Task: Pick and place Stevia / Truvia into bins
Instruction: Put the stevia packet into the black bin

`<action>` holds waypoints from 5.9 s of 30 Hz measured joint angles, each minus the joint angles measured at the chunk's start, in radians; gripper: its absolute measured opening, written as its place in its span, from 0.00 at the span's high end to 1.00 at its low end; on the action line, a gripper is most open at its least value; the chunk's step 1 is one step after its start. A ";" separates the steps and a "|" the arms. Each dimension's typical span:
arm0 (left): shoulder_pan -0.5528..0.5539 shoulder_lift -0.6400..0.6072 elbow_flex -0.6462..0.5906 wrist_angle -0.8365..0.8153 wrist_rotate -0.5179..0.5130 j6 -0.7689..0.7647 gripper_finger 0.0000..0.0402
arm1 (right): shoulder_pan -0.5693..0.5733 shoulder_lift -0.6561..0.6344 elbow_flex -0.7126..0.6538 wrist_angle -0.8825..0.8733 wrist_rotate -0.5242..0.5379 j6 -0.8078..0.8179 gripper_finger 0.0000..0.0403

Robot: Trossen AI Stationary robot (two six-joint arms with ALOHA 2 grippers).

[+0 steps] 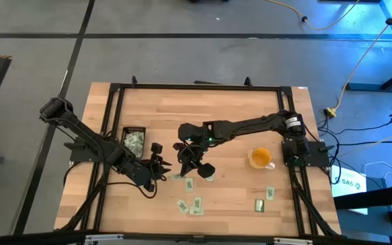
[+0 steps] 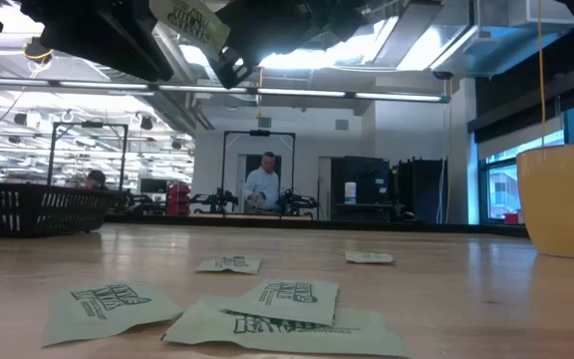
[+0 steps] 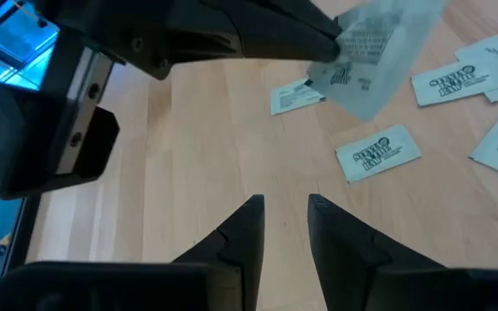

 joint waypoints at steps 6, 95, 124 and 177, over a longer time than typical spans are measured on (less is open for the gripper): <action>0.000 0.000 0.000 0.011 0.004 0.003 0.78 | 0.000 0.000 0.000 0.019 0.003 0.027 1.00; 0.125 0.076 -0.032 -1.050 0.088 -1.240 0.87 | -0.022 0.000 0.001 -0.277 0.475 0.088 0.85; 0.021 0.076 -0.005 0.116 0.108 -0.247 0.83 | 0.202 0.000 0.000 -0.442 0.579 0.328 0.85; 0.022 0.076 -0.031 0.336 0.158 0.139 0.87 | 0.224 0.001 -0.356 -0.332 0.859 0.669 0.98</action>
